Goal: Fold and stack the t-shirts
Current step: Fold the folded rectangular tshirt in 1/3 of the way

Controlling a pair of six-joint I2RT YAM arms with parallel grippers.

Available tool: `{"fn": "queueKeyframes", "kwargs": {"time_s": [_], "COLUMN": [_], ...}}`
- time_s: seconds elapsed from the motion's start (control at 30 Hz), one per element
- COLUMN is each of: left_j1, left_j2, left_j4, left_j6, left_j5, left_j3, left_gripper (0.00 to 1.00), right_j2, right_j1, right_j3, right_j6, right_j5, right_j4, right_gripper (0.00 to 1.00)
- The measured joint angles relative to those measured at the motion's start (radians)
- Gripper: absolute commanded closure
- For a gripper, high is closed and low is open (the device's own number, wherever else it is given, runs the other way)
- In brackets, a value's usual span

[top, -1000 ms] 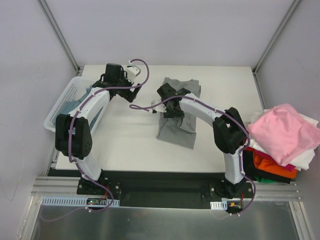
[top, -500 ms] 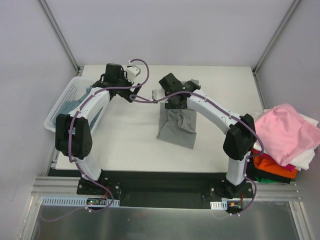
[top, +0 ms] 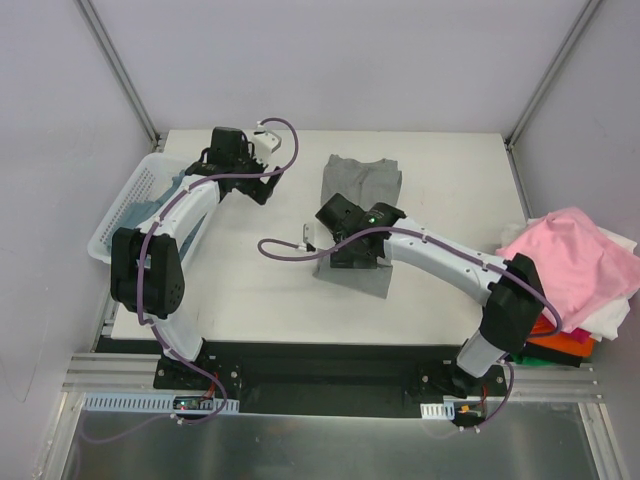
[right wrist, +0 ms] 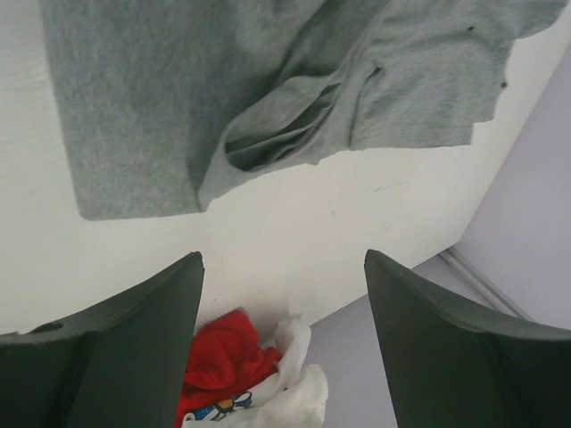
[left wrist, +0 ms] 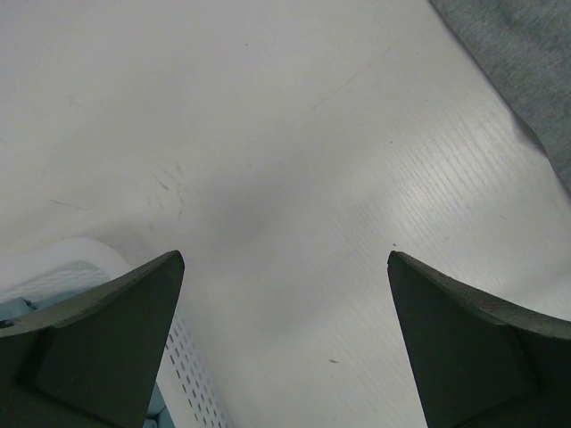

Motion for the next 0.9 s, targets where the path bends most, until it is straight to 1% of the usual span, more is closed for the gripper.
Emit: {"fn": "queueKeyframes", "kwargs": {"time_s": [0.1,0.23,0.53,0.77,0.83,0.87,0.9], "left_j1": [0.000,0.000,0.000,0.000,0.000,0.000,0.000], "left_j2": [0.003,0.016,0.032,0.033,0.034,0.034,0.034], "left_j4": [0.012,0.019,0.035,0.045,0.047,0.048,0.052], "left_j6": [0.000,-0.002,-0.001,-0.001,0.000,0.000,0.000], "left_j5": [0.000,-0.001,-0.001,-0.001,-0.001,-0.001,-0.001], "left_j3": [0.000,0.000,-0.019,-0.036,-0.036,-0.037,-0.040], "left_gripper": [0.01,0.01,0.01,0.01,0.01,0.01,0.01], "right_j2": [-0.007,-0.007,0.003,0.064,0.089,0.098,0.105], "right_j1": [0.000,0.000,-0.003,-0.040,-0.050,-0.055,-0.059], "right_j3": [-0.055,-0.088,-0.117,-0.124,-0.124,-0.124,-0.124], "right_j6": [0.028,0.052,0.062,0.058,0.051,0.049,0.047], "right_j5": [-0.019,-0.045,-0.074,-0.095,-0.098,-0.100,-0.100], "right_j4": [0.001,0.008,0.058,0.098,0.105,0.108,0.111], "right_gripper": [0.19,0.16,0.17,0.20,0.22,0.24,0.33]}}
